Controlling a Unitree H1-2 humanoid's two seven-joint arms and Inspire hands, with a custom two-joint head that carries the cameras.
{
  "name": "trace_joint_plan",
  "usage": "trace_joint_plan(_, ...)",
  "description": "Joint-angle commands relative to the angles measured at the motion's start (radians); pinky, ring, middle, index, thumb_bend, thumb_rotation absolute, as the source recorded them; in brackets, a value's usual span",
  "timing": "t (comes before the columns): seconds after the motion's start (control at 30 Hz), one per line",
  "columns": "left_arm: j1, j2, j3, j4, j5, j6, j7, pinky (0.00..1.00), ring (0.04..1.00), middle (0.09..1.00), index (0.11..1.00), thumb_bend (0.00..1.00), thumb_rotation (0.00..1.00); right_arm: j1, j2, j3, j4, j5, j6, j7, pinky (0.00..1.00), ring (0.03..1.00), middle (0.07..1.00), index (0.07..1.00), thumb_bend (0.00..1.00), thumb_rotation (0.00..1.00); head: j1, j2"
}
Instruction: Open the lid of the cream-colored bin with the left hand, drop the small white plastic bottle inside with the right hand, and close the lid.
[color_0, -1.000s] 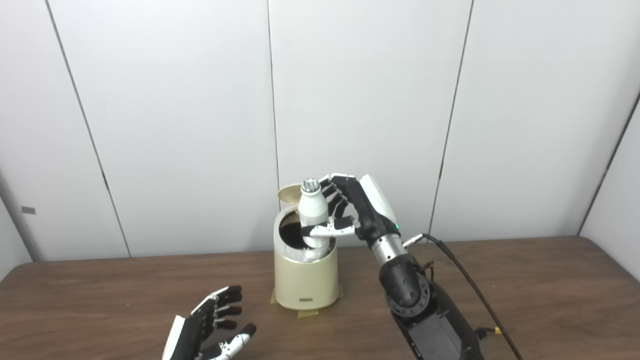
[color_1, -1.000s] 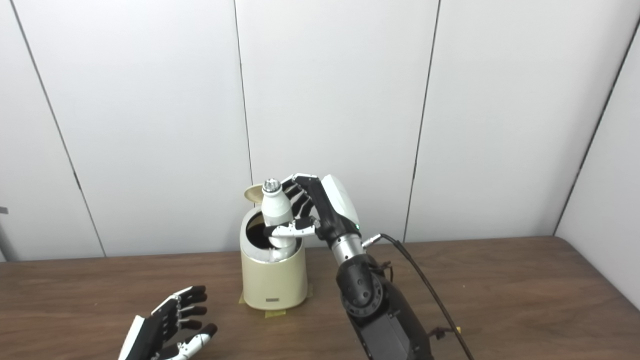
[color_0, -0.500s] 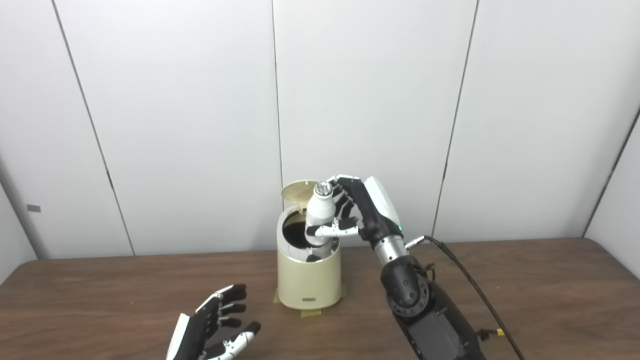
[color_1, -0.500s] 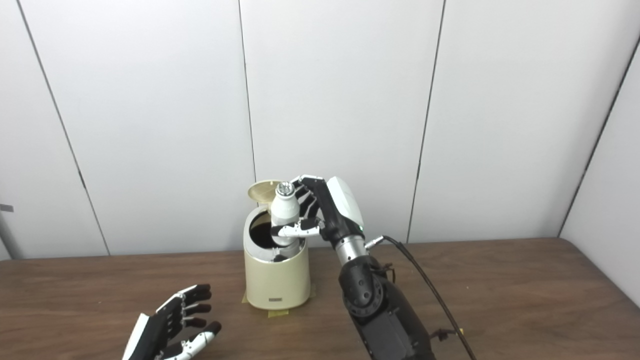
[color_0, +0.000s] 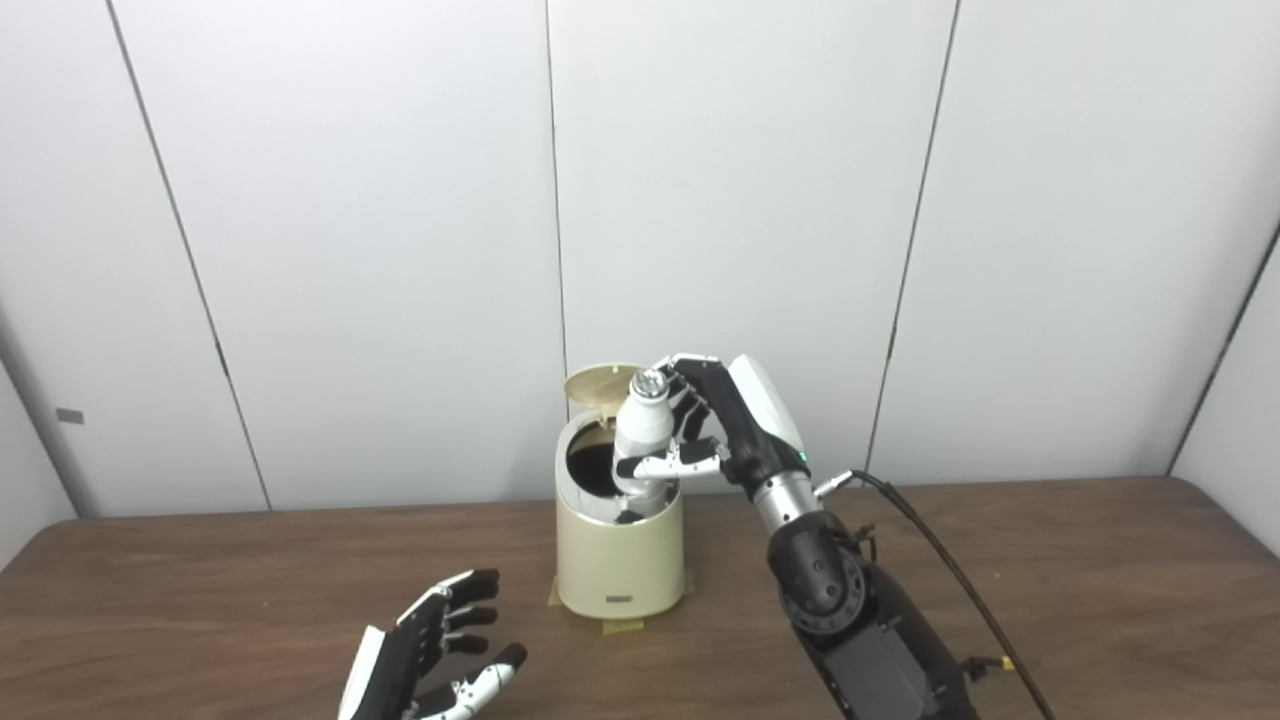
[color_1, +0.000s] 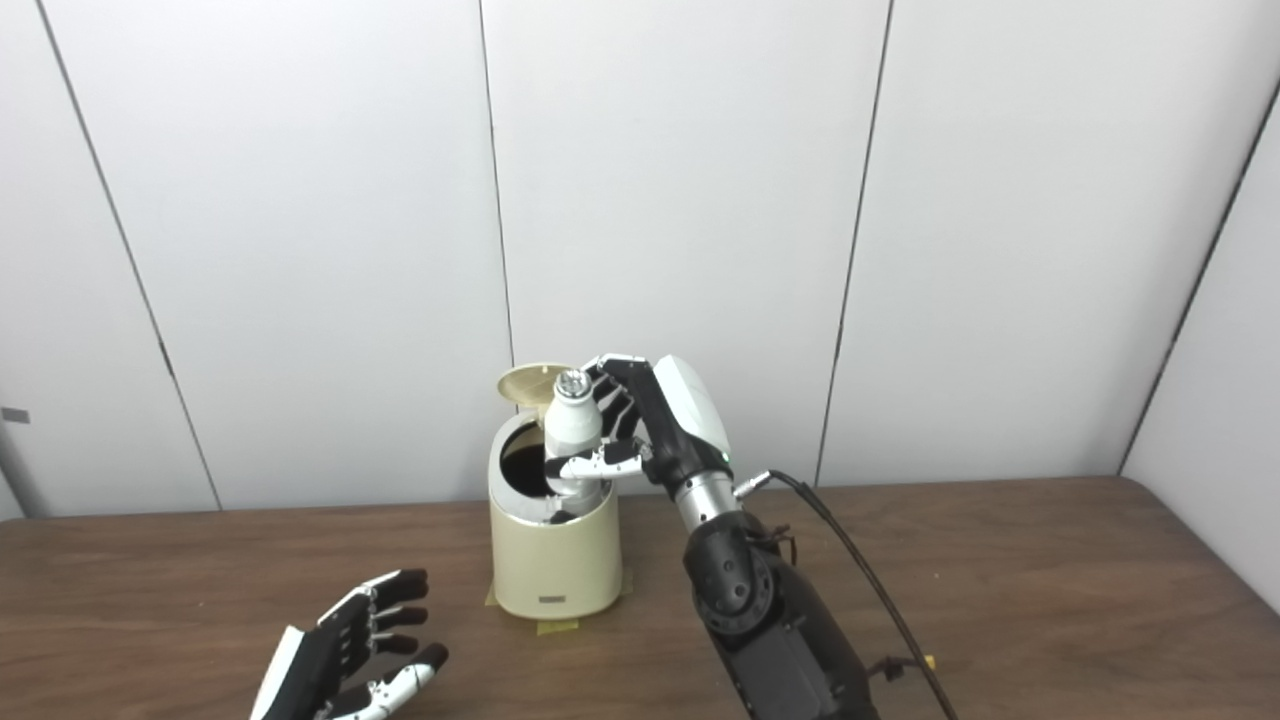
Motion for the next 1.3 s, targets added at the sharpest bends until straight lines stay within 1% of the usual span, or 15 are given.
trace_joint_plan(0.0, 0.001, -0.016, -0.012, 0.007, 0.018, -0.027, 0.007, 0.66, 0.748, 0.797, 0.796, 0.59, 0.08, -0.032, -0.017, 0.001, -0.044, 0.004, -0.017, 0.008, 0.31, 0.392, 0.476, 0.532, 0.51, 0.00, 0.000, 0.000)
trace_joint_plan(0.13, 0.000, -0.017, -0.014, 0.012, 0.009, -0.034, 0.003, 0.66, 0.753, 0.800, 0.795, 0.58, 0.06, -0.013, -0.027, 0.011, -0.073, -0.014, 0.023, 0.042, 0.33, 0.400, 0.473, 0.521, 0.52, 0.00, 0.006, 0.004)
trace_joint_plan(0.27, 0.001, -0.019, -0.016, 0.003, 0.017, -0.023, 0.007, 0.67, 0.747, 0.795, 0.796, 0.58, 0.06, 0.001, -0.046, 0.038, -0.085, -0.040, 0.040, 0.063, 0.34, 0.400, 0.475, 0.517, 0.52, 0.00, 0.009, 0.007)
trace_joint_plan(0.53, 0.001, -0.017, -0.019, 0.001, 0.027, -0.021, 0.012, 0.64, 0.739, 0.789, 0.794, 0.58, 0.06, 0.012, -0.055, 0.052, -0.100, -0.054, 0.082, 0.081, 0.28, 0.370, 0.466, 0.542, 0.51, 0.00, 0.011, 0.010)
trace_joint_plan(0.83, 0.000, -0.019, -0.019, 0.001, 0.028, -0.017, 0.007, 0.65, 0.740, 0.793, 0.796, 0.58, 0.08, 0.017, -0.056, 0.059, -0.116, -0.065, 0.106, 0.087, 0.27, 0.370, 0.465, 0.545, 0.51, 0.00, 0.009, 0.012)
trace_joint_plan(1.0, 0.001, -0.021, -0.019, -0.005, 0.027, -0.010, 0.005, 0.65, 0.743, 0.799, 0.796, 0.58, 0.08, 0.015, -0.051, 0.055, -0.121, -0.053, 0.104, 0.081, 0.27, 0.373, 0.467, 0.542, 0.51, 0.00, 0.009, 0.013)
trace_joint_plan(1.17, -0.001, -0.021, -0.020, -0.002, 0.033, -0.011, 0.008, 0.66, 0.741, 0.796, 0.796, 0.58, 0.08, 0.013, -0.049, 0.051, -0.120, -0.046, 0.096, 0.075, 0.31, 0.400, 0.477, 0.528, 0.52, 0.00, 0.010, 0.013)
trace_joint_plan(1.27, -0.002, -0.020, -0.022, -0.001, 0.036, -0.011, 0.008, 0.66, 0.743, 0.797, 0.797, 0.58, 0.08, 0.012, -0.048, 0.051, -0.122, -0.046, 0.102, 0.077, 0.31, 0.394, 0.479, 0.531, 0.51, 0.00, 0.011, 0.015)
